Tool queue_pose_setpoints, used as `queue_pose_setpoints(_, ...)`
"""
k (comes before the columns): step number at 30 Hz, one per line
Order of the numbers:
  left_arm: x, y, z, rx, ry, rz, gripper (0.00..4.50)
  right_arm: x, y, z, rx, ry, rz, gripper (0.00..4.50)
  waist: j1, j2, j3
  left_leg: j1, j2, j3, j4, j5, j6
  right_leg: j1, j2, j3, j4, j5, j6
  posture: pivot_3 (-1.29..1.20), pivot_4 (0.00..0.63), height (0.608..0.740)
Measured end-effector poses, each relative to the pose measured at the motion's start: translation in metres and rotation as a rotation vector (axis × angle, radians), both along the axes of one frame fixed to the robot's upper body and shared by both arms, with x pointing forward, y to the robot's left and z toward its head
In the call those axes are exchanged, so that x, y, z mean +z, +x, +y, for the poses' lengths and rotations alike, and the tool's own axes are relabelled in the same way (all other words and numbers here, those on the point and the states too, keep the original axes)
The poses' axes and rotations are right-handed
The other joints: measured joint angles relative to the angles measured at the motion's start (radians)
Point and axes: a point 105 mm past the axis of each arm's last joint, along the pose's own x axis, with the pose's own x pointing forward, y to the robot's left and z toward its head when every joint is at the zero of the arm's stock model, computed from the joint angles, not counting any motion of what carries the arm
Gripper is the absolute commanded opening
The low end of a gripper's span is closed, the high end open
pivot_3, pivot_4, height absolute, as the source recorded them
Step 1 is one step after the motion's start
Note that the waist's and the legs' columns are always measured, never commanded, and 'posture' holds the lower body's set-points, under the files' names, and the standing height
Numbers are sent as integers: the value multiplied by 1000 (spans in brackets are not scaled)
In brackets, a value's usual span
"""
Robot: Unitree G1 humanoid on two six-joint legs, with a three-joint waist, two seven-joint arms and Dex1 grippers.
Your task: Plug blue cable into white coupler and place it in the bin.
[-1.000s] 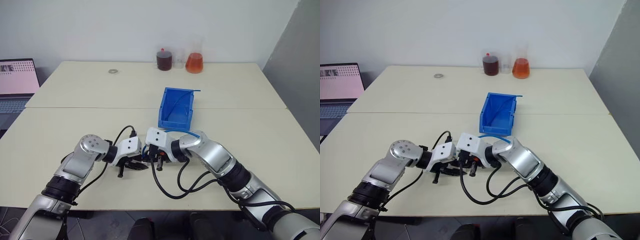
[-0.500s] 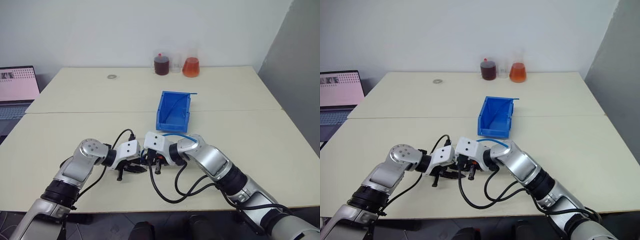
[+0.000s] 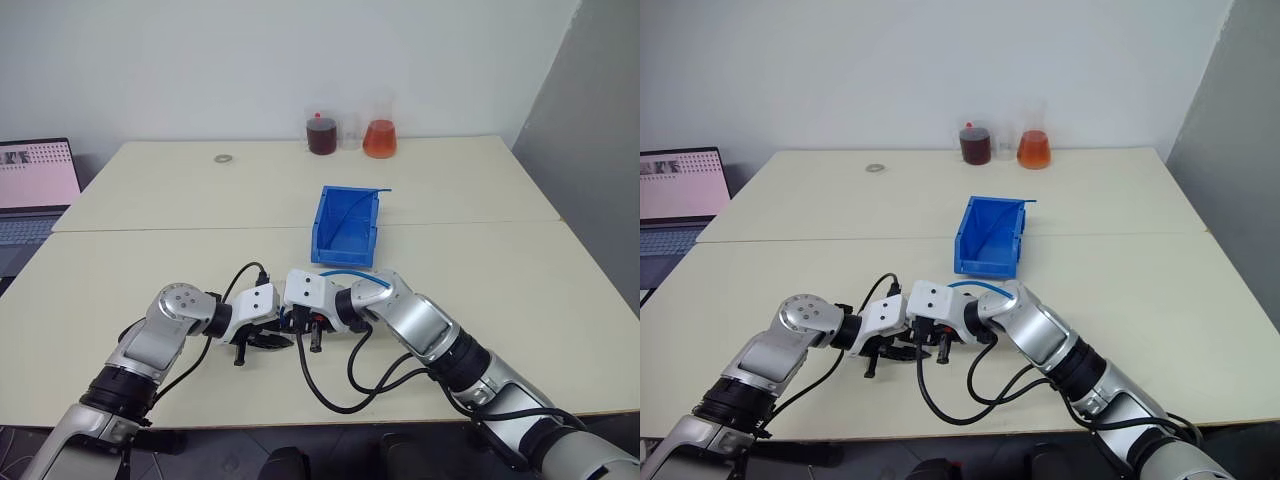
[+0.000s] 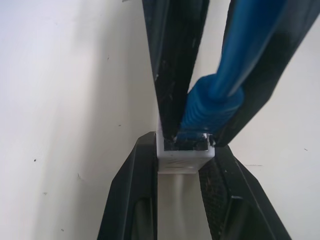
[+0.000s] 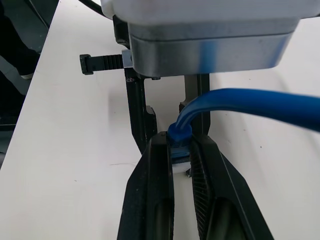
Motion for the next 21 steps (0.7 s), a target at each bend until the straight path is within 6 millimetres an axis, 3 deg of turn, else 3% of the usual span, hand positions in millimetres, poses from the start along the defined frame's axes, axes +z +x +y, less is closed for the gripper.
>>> queue_pose_setpoints(6, -2, -1, 1, 6, 10, 6, 797, -3, 0, 4, 24, -16, -10, 184, -3, 4, -5, 5, 0, 0, -3, 0, 0, 3, 0, 0, 0, -1, -1, 0, 150, 740)
queue_pose_setpoints(10, -6, -2, 3, 14, 24, 14, 797, -6, 0, 8, 35, -30, 7, 183, -7, 3, -7, 19, 0, 0, -14, -1, 0, 10, -4, 1, -4, -9, -9, 0, 150, 740)
queue_pose_setpoints(21, -10, -5, 5, 23, 33, 34, 797, -11, -2, 12, 53, -38, -1, 181, -7, 5, -10, 31, 1, 0, -23, -2, -3, 15, -4, 1, -2, -13, -6, 0, 150, 740)
